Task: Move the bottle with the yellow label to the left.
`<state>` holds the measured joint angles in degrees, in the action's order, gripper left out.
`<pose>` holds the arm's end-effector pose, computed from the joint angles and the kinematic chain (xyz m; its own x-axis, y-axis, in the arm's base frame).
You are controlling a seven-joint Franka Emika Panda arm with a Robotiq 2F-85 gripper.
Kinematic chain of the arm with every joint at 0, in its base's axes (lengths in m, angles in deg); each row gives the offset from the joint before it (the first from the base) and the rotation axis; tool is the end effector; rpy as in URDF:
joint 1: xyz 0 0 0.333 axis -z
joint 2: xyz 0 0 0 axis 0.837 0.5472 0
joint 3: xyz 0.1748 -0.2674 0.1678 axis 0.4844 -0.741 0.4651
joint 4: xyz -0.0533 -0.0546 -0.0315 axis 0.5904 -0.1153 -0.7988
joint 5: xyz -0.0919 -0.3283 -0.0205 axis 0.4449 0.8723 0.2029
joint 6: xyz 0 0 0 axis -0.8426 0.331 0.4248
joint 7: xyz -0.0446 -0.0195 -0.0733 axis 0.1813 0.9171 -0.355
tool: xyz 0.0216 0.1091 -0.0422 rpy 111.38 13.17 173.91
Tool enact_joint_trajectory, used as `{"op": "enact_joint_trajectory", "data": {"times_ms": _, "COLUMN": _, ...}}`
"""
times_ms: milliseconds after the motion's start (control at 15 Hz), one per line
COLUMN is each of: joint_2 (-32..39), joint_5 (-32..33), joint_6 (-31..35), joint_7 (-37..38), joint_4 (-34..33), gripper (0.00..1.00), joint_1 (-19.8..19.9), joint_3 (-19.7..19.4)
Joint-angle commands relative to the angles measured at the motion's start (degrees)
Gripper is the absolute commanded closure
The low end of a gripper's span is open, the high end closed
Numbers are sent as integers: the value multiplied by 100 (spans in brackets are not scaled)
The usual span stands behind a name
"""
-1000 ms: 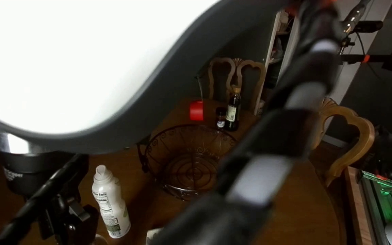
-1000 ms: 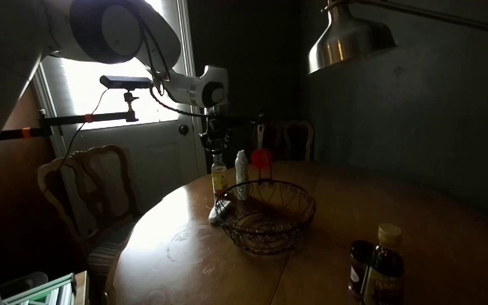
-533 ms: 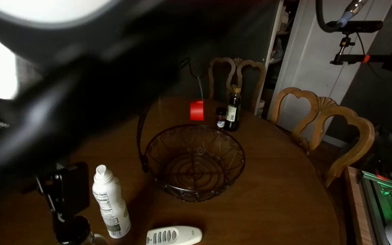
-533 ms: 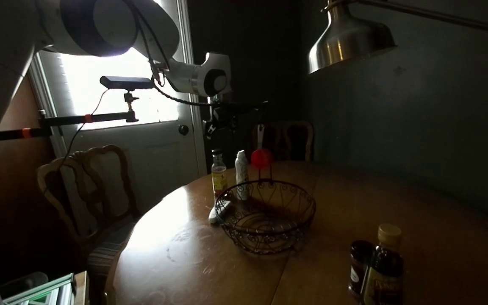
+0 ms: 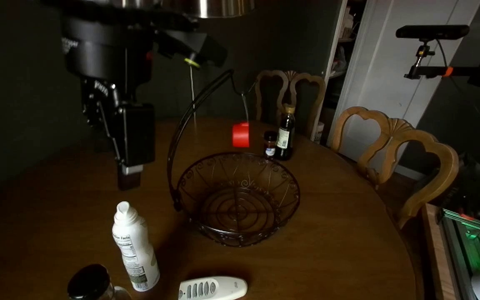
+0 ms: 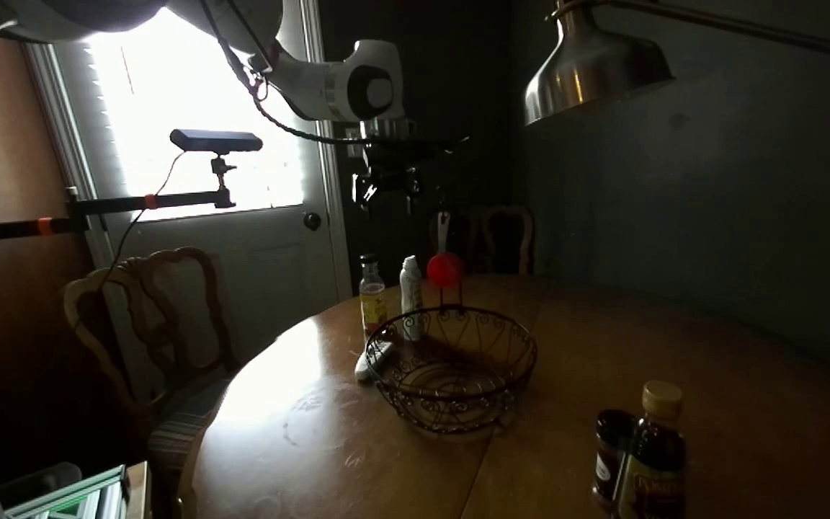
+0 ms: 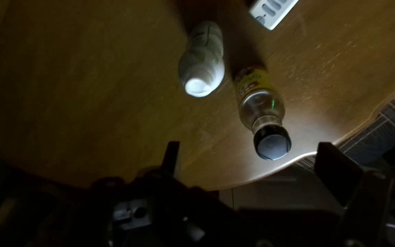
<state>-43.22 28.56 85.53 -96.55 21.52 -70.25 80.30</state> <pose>0.5715 0.2915 0.5120 0.2385 0.9499 0.2020 0.9626 -0.2587 0.0801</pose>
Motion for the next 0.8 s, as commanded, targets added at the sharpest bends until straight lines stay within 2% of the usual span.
{"op": "enact_joint_trajectory", "data": {"times_ms": 0, "joint_2": -997, "joint_5": -218, "joint_6": -728, "joint_7": 1010, "joint_4": 727, "gripper": 0, "joint_1": 40, "joint_3": -14}}
{"op": "enact_joint_trajectory", "data": {"times_ms": 533, "joint_2": -2727, "joint_5": -240, "joint_6": -2321, "joint_7": 3528, "joint_4": 1543, "gripper": 0, "joint_1": -87, "joint_3": -29}}
{"op": "enact_joint_trajectory", "data": {"times_ms": 600, "joint_2": -2139, "joint_5": -148, "joint_6": -2180, "joint_7": 3042, "joint_4": 1007, "gripper": 0, "joint_1": -108, "joint_3": -22}}
{"op": "enact_joint_trajectory", "data": {"times_ms": 733, "joint_2": -2494, "joint_5": -146, "joint_6": -2323, "joint_7": 3352, "joint_4": 1226, "gripper": 0, "joint_1": -115, "joint_3": -24}}
